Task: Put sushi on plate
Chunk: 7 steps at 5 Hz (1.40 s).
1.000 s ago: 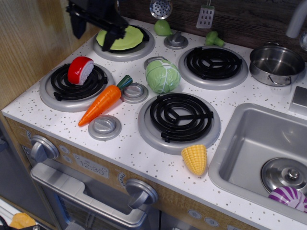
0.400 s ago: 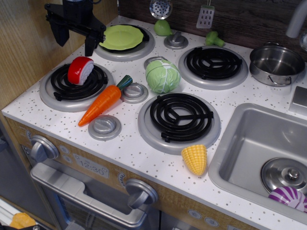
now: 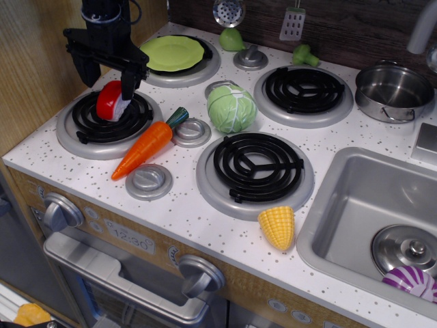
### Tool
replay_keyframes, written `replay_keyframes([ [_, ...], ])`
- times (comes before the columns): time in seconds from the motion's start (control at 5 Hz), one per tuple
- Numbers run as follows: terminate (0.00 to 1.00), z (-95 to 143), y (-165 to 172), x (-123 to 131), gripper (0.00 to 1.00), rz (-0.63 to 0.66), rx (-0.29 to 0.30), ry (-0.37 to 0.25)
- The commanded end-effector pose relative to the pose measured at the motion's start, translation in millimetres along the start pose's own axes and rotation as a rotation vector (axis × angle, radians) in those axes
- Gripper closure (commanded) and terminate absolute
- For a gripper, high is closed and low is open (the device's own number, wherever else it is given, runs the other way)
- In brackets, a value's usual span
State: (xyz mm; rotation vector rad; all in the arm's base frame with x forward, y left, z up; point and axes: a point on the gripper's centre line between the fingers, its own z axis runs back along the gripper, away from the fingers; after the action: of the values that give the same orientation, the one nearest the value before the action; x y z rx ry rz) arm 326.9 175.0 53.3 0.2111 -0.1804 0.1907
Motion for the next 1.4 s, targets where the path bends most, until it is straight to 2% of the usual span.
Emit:
replay_keyframes([
  [0.0, 0.0, 0, 8, 10, 0.0, -0.049, -0.025, -0.046],
  [0.2, 0.0, -6, 9, 12, 0.0, -0.047, -0.028, -0.058],
  [0.4, 0.0, -11, 5, 11, 1.0, -0.039, -0.026, -0.062],
  [0.6, 0.0, -8, 2, 12, 1.0, -0.035, -0.024, -0.066],
  [0.8, 0.0, -3, 3, 29, 1.0, -0.062, -0.024, -0.088],
  [1.2, 0.0, 28, -8, 83, 1.0, -0.106, 0.064, -0.128],
])
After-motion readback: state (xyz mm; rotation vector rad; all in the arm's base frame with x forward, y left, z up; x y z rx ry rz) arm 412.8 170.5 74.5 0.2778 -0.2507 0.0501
